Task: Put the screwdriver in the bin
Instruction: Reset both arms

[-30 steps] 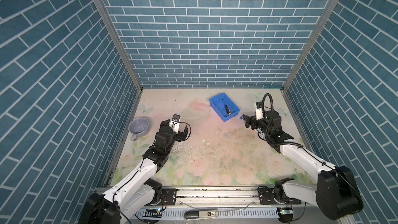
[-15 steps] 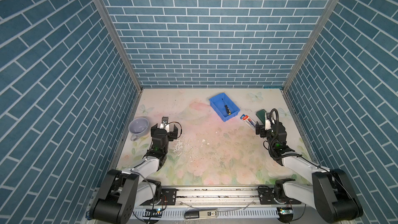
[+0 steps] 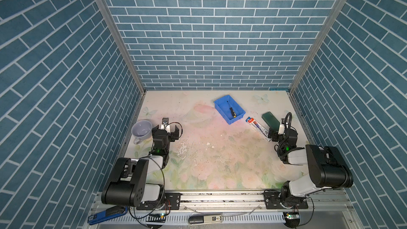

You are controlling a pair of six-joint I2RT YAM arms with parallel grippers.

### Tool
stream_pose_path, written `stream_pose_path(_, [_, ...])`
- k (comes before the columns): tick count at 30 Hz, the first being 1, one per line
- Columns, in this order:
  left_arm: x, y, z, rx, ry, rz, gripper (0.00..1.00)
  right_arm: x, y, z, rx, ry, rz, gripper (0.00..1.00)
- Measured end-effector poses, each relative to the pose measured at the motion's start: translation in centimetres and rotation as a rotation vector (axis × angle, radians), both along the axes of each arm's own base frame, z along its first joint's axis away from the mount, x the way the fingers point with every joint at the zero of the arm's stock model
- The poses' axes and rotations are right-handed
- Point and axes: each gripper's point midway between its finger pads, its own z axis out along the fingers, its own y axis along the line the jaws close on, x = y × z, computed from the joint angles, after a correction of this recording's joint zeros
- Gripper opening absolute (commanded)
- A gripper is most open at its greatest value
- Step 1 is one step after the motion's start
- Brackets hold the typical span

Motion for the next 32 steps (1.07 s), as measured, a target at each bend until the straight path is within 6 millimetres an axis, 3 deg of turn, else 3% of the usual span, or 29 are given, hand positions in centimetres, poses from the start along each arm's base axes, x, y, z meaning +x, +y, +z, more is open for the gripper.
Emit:
stream_pose_path(6, [1.1, 0.3, -2.2, -0.008, 0.051, -0.004, 1.00, 0.2, 0.1, 0.3, 0.053, -0.013, 0.036, 0.99])
stream_pose_path(12, [2.9, 0.9, -0.3, -0.030, 0.007, 0.018, 1.00, 1.5, 0.5, 1.1, 0.069, -0.005, 0.067, 0.99])
stream_pose_path(32, [2.7, 0.9, -0.8, -0.034, 0.032, 0.021, 1.00, 1.5, 0.7, 0.6, 0.076, 0.022, 0.075, 0.99])
